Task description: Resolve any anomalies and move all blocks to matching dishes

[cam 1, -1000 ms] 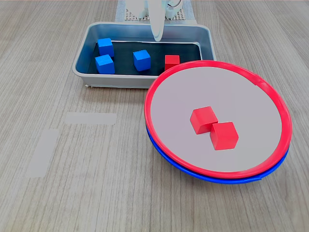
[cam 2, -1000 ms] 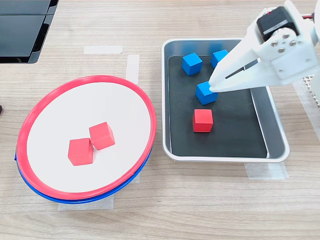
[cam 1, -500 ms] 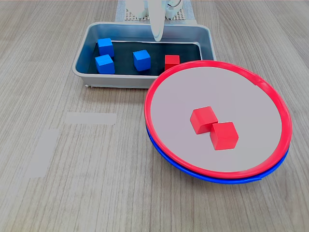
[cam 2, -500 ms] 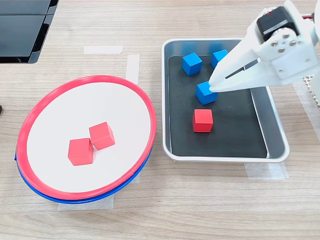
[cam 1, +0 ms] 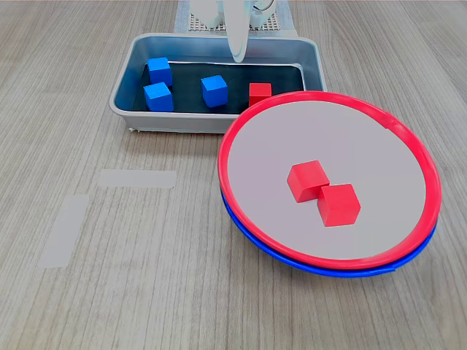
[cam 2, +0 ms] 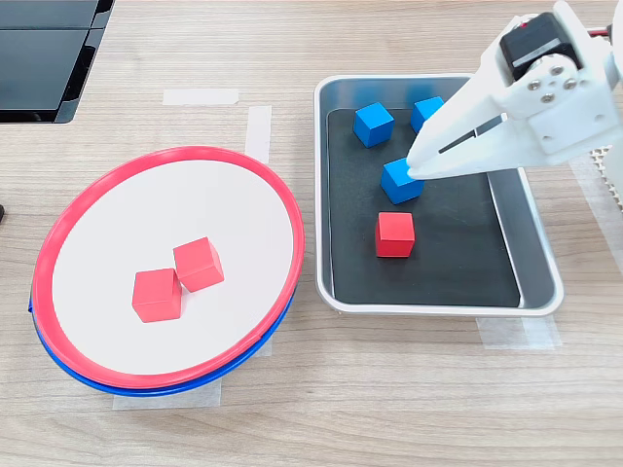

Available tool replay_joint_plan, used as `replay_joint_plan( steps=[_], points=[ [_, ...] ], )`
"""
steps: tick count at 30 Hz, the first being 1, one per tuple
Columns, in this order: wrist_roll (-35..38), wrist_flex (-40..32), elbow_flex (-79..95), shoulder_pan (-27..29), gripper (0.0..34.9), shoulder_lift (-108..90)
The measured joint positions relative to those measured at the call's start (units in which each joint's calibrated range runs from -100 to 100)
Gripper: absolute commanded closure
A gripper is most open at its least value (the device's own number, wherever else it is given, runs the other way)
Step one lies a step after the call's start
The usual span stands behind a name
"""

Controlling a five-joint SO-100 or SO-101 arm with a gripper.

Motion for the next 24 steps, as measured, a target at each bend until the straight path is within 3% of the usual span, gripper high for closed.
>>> replay_joint_plan(
  steps=[14,15,16,17,20,24],
  points=[
    [-0.2,0.0,0.0,0.0,33.6,0.0],
    [-0.2,0.0,0.0,0.0,32.4,0.0],
    [0.0,0.2,0.0,0.0,26.7,0.0],
    [0.0,0.4,0.0,-0.2,25.7,0.0],
    [2.0,4.3,-1.5,-1.8,34.6,3.5],
    [4.2,5.7,-10.3,-2.5,34.6,10.7]
  ],
)
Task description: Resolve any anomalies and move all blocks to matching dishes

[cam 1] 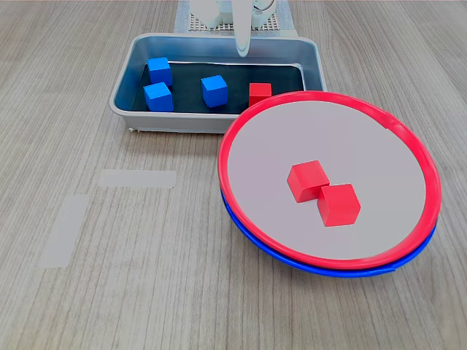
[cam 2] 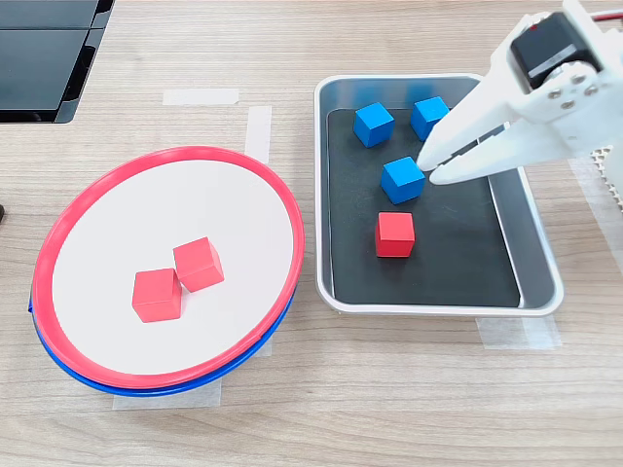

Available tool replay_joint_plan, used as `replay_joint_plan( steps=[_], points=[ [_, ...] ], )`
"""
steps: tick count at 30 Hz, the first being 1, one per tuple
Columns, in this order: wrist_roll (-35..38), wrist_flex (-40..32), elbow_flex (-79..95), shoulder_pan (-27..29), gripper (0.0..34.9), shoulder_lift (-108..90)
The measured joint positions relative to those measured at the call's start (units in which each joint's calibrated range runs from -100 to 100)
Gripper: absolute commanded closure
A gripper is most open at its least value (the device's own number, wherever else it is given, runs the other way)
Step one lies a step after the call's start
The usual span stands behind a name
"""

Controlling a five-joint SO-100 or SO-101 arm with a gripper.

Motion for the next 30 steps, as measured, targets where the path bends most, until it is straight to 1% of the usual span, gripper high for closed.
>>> replay_joint_plan(
  steps=[3,5,6,8,10,11,12,13,15,16,19,22,26,28,30],
  points=[
    [1.3,-0.7,-8.1,0.0,34.6,7.5],
    [2.2,-1.6,-12.3,-0.1,32.5,11.4],
    [2.5,-1.8,-15.2,-0.5,32.4,14.5],
    [4.0,-1.9,-23.5,-2.1,30.3,24.7],
    [5.0,-1.7,-27.9,-3.2,30.1,29.8],
    [5.9,-1.2,-30.6,-4.1,30.8,33.2],
    [6.4,-0.8,-32.8,-4.8,30.7,35.8],
    [7.7,-0.2,-37.2,-6.3,29.0,41.5],
    [9.2,-0.7,-41.8,-6.8,26.7,49.0],
    [9.4,-0.8,-42.6,-6.8,24.1,50.8],
    [10.9,-3.6,-46.6,-7.4,21.8,59.2],
    [13.2,-5.7,-49.0,-8.4,21.3,65.6],
    [14.2,-7.4,-52.7,-8.2,21.8,72.3],
    [14.4,-8.0,-54.4,-8.3,23.8,74.7],
    [14.6,-8.8,-55.5,-9.0,25.0,76.9]
  ],
)
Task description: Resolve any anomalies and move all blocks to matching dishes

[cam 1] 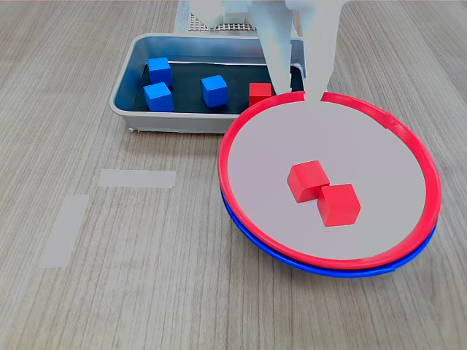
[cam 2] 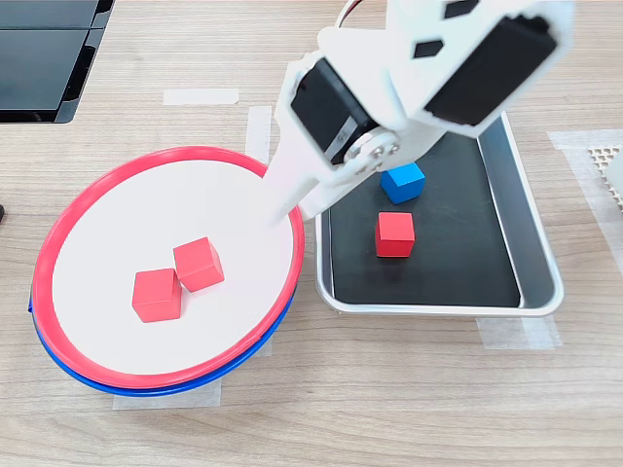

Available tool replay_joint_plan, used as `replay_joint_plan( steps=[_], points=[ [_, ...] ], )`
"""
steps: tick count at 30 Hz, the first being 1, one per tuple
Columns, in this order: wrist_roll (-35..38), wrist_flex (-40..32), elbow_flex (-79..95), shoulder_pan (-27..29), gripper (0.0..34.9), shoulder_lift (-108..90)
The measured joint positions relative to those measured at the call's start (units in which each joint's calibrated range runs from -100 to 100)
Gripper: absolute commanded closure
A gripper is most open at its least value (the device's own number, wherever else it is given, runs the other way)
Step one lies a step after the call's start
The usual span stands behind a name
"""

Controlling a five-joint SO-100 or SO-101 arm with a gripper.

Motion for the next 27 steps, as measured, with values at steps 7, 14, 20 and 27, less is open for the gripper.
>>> replay_joint_plan(
  steps=[7,14,20,27],
  points=[
    [0.0,-1.4,-2.8,-0.5,25.7,5.2],
    [1.0,-4.6,-5.0,-0.7,29.8,10.0],
    [1.5,-5.1,-5.5,-0.7,34.6,10.9],
    [1.3,-4.5,-5.5,-0.7,34.9,9.9]
  ],
)
